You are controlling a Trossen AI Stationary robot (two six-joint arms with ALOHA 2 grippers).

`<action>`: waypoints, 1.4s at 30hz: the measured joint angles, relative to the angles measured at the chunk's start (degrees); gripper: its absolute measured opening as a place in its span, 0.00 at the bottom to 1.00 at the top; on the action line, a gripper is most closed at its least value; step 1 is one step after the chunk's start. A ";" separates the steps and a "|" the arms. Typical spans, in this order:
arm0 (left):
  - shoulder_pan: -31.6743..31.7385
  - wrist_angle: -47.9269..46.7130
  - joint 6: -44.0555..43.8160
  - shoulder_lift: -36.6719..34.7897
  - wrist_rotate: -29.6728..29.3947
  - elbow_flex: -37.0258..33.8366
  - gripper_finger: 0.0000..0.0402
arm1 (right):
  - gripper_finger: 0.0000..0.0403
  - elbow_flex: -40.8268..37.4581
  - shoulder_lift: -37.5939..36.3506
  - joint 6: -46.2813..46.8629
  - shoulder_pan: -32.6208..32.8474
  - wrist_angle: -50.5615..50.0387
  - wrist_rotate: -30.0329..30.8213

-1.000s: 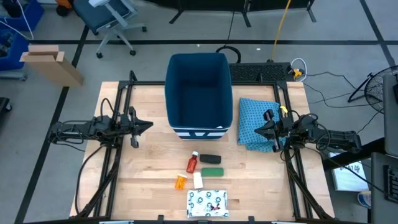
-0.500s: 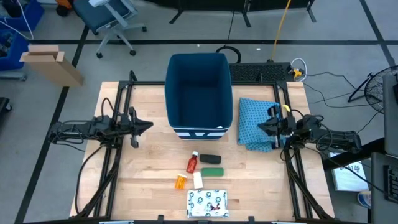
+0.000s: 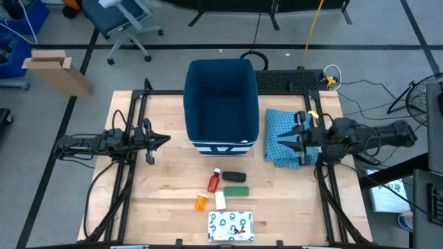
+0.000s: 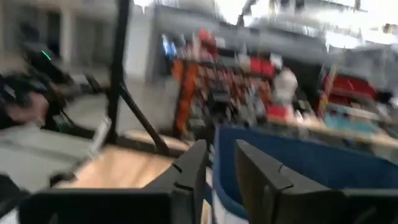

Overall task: Pick & place medical supplies in basket/bin
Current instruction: Put the mailer bag into the blue bin

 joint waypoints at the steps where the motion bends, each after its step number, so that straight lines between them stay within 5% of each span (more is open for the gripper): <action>1: 0.00 0.03 0.01 0.00 0.00 0.00 0.08 | 0.25 3.07 2.85 -0.69 1.63 -3.19 3.36; 5: 0.00 0.04 0.05 0.00 -0.02 0.00 0.08 | 0.34 12.09 12.54 -2.59 7.78 -10.81 13.80; 8: 0.00 0.12 0.17 0.00 -0.18 0.00 0.08 | 0.40 16.31 17.16 -2.18 12.66 -12.06 15.37; 11: 0.00 0.05 0.16 0.00 -0.43 0.00 0.08 | 0.44 18.34 22.03 -0.67 18.82 -12.59 15.78; 21: 0.00 0.28 -0.88 0.00 -0.43 0.00 0.08 | 0.49 22.33 39.68 3.32 35.88 -12.63 36.32; 30: 0.00 0.27 -4.64 0.00 -0.39 0.00 0.08 | 0.50 26.64 58.84 15.43 41.94 -11.38 36.17; 36: 0.00 -0.10 -5.20 0.00 -0.37 0.00 0.08 | 0.52 33.11 70.27 11.26 44.76 -11.75 36.33; 42: 0.00 -0.04 -7.80 0.00 -0.22 0.00 0.08 | 0.54 42.30 74.98 11.52 47.30 -24.32 39.80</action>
